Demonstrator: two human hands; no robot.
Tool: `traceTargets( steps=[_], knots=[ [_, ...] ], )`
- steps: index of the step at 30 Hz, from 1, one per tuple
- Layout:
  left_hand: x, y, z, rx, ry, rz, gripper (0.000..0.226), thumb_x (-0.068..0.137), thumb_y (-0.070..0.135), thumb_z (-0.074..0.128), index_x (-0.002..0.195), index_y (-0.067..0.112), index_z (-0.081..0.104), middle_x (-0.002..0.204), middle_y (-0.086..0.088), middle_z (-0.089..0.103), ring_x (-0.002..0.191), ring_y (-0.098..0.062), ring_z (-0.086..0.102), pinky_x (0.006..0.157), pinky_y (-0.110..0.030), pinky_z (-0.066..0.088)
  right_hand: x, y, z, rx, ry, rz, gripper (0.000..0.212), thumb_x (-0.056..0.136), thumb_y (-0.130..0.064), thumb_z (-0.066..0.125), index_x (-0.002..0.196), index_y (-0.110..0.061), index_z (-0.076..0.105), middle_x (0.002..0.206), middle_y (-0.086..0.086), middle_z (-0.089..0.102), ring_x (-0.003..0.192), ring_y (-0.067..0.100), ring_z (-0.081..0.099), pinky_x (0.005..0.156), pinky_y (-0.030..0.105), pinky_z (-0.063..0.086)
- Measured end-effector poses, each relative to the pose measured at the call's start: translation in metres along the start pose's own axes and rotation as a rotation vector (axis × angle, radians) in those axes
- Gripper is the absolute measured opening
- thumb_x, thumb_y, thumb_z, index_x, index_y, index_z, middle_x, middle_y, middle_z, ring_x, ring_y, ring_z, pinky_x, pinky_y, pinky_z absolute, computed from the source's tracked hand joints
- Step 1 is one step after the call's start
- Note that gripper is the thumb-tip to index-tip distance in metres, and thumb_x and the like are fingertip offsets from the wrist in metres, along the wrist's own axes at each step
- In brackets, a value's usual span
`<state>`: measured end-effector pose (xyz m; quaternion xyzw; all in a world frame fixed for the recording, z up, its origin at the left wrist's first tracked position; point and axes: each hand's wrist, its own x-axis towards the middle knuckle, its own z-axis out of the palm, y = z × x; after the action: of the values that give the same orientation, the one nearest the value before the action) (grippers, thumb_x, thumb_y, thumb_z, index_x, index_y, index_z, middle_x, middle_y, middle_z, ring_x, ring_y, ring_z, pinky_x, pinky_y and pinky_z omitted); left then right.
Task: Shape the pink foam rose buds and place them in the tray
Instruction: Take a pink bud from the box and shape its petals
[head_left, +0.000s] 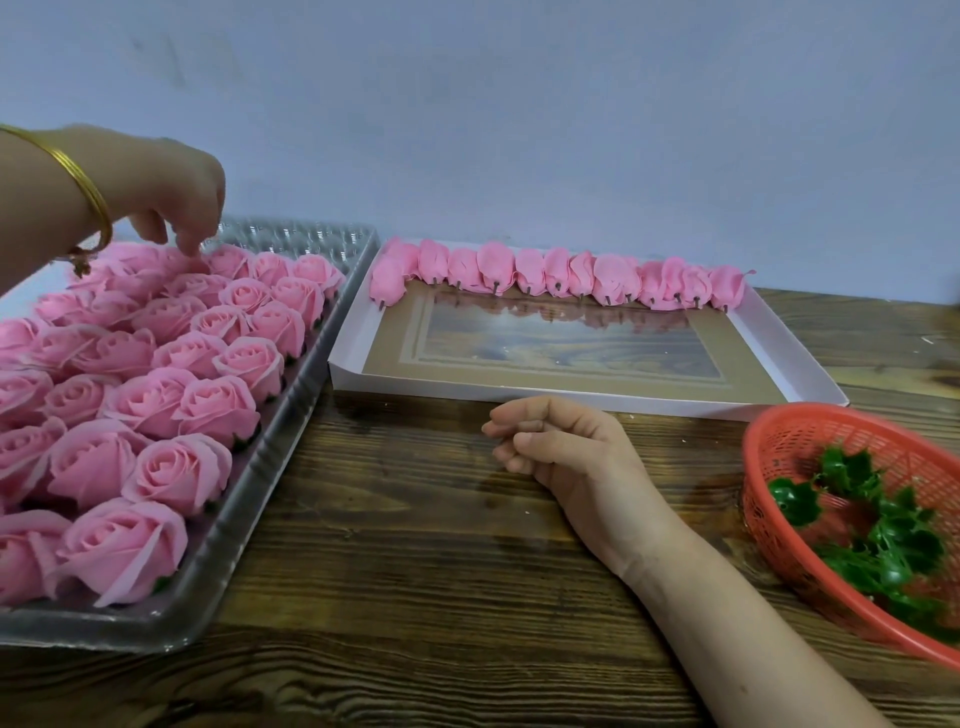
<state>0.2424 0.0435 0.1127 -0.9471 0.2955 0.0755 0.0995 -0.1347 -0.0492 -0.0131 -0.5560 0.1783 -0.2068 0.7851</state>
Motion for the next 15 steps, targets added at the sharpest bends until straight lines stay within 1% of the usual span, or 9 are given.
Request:
traceTargets(
  steps=[2, 4, 7, 8, 10, 13, 15],
  knots=[
    [-0.005, 0.007, -0.012, -0.009, 0.038, 0.018, 0.025, 0.074, -0.017, 0.070, 0.098, -0.009, 0.068, 0.074, -0.014, 0.056, 0.067, -0.035, 0.069, 0.048, -0.032, 0.054, 0.000, 0.000, 0.000, 0.003, -0.001, -0.001, 0.024, 0.068, -0.006, 0.063, 0.090, -0.005, 0.072, 0.088, 0.010, 0.072, 0.074, 0.013, 0.065, 0.069, 0.020, 0.053],
    [-0.010, 0.015, -0.024, -0.047, 0.104, 0.051, 0.021, 0.078, -0.016, 0.066, 0.098, -0.009, 0.068, 0.071, -0.015, 0.059, 0.062, -0.032, 0.067, 0.050, -0.033, 0.054, 0.000, 0.001, 0.000, 0.008, 0.001, -0.001, 0.024, 0.067, -0.006, 0.063, 0.089, -0.005, 0.073, 0.088, 0.010, 0.072, 0.073, 0.013, 0.066, 0.068, 0.020, 0.053],
    [-0.022, 0.032, -0.037, -0.106, 0.263, 0.144, 0.012, 0.081, -0.007, 0.064, 0.088, -0.001, 0.072, 0.056, -0.009, 0.067, 0.061, -0.025, 0.068, 0.067, -0.035, 0.055, 0.000, 0.001, 0.000, 0.012, 0.006, 0.001, 0.024, 0.067, -0.006, 0.063, 0.088, -0.006, 0.073, 0.088, 0.011, 0.072, 0.073, 0.013, 0.066, 0.067, 0.020, 0.052],
    [-0.026, 0.039, -0.039, -0.119, 0.316, 0.178, 0.013, 0.081, -0.005, 0.063, 0.085, 0.002, 0.073, 0.056, -0.007, 0.068, 0.063, -0.023, 0.068, 0.073, -0.036, 0.055, 0.000, 0.001, 0.000, 0.010, 0.006, 0.000, 0.024, 0.067, -0.006, 0.063, 0.088, -0.006, 0.073, 0.088, 0.011, 0.072, 0.073, 0.014, 0.066, 0.067, 0.020, 0.052],
    [-0.034, 0.057, -0.040, -0.144, 0.394, 0.240, 0.014, 0.080, -0.002, 0.061, 0.082, 0.007, 0.073, 0.062, -0.010, 0.070, 0.068, -0.024, 0.067, 0.080, -0.039, 0.056, 0.001, 0.001, 0.000, 0.013, 0.010, 0.000, 0.025, 0.067, -0.006, 0.063, 0.089, -0.005, 0.072, 0.088, 0.011, 0.072, 0.073, 0.014, 0.065, 0.067, 0.020, 0.052],
    [-0.041, 0.086, -0.037, -0.163, 0.445, 0.322, 0.015, 0.077, -0.002, 0.060, 0.082, 0.007, 0.072, 0.074, -0.015, 0.070, 0.077, -0.031, 0.064, 0.079, -0.039, 0.055, 0.001, 0.002, -0.001, 0.018, 0.008, -0.001, 0.025, 0.067, -0.004, 0.063, 0.091, -0.003, 0.071, 0.088, 0.011, 0.072, 0.072, 0.014, 0.065, 0.067, 0.020, 0.052],
    [-0.042, 0.105, -0.032, -0.184, 0.434, 0.358, 0.015, 0.076, -0.001, 0.060, 0.084, 0.005, 0.072, 0.082, -0.018, 0.070, 0.082, -0.034, 0.064, 0.077, -0.037, 0.054, 0.001, 0.002, -0.001, 0.020, -0.007, -0.007, 0.023, 0.071, -0.001, 0.062, 0.093, -0.002, 0.071, 0.088, 0.011, 0.072, 0.072, 0.013, 0.065, 0.068, 0.020, 0.052]
  ],
)
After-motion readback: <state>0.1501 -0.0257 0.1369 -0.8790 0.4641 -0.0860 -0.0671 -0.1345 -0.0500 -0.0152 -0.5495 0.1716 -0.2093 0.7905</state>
